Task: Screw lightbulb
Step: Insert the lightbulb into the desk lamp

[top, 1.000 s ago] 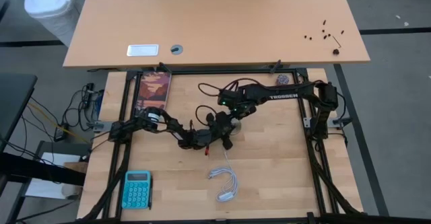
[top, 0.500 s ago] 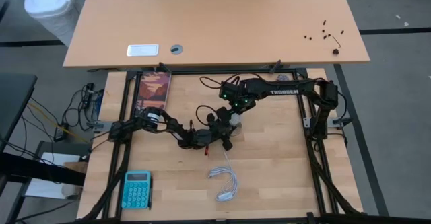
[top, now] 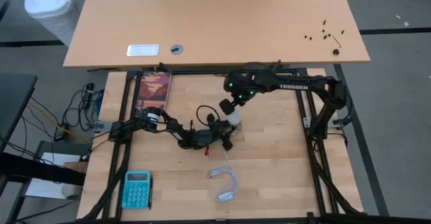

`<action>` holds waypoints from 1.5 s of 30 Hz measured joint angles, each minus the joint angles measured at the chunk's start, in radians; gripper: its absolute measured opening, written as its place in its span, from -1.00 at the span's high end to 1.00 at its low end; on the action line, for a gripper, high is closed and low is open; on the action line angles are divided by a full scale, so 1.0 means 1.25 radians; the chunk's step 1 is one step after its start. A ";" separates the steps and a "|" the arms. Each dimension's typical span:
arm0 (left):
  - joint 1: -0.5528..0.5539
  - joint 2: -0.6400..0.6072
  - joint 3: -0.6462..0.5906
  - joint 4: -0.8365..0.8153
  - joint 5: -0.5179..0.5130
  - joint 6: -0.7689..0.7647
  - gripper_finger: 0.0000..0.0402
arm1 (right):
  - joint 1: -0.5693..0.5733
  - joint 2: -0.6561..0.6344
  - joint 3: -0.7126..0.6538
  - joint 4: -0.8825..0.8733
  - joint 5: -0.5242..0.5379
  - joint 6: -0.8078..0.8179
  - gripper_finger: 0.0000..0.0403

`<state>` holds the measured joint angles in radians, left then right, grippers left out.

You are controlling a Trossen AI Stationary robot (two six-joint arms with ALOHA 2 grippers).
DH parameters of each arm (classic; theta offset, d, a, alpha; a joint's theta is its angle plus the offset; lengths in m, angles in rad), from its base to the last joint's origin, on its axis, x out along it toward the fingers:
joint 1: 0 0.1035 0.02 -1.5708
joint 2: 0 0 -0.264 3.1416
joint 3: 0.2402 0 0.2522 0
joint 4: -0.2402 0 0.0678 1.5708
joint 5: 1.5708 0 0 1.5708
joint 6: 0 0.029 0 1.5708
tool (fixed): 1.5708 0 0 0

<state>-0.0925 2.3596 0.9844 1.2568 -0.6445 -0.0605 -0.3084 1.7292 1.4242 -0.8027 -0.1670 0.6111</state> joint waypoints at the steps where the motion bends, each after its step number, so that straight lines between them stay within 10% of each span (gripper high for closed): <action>1: 0.000 0.000 0.000 0.000 0.000 0.000 0.01 | -0.007 -0.009 0.000 0.003 0.002 -0.034 -0.89; 13: -0.002 0.002 -0.001 0.022 0.119 0.006 0.01 | -0.038 -0.122 0.001 -0.056 -0.126 -0.677 -0.87; 19: -0.002 0.002 -0.001 0.025 0.170 0.020 0.01 | 0.048 -0.144 0.001 -0.191 -0.057 -0.934 -0.87; 32: -0.001 0.002 -0.001 0.029 0.210 -0.003 0.01 | 0.181 -0.131 0.001 -0.266 0.174 -1.018 -0.86; 45: 0.001 0.002 0.001 0.024 0.228 -0.038 0.01 | 0.199 -0.023 0.001 -0.270 0.180 -1.066 -0.86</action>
<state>-0.0917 2.3627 0.9855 1.2869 -0.3599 -0.1076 -0.0597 1.7003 1.4250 -1.1402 0.0578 -0.7209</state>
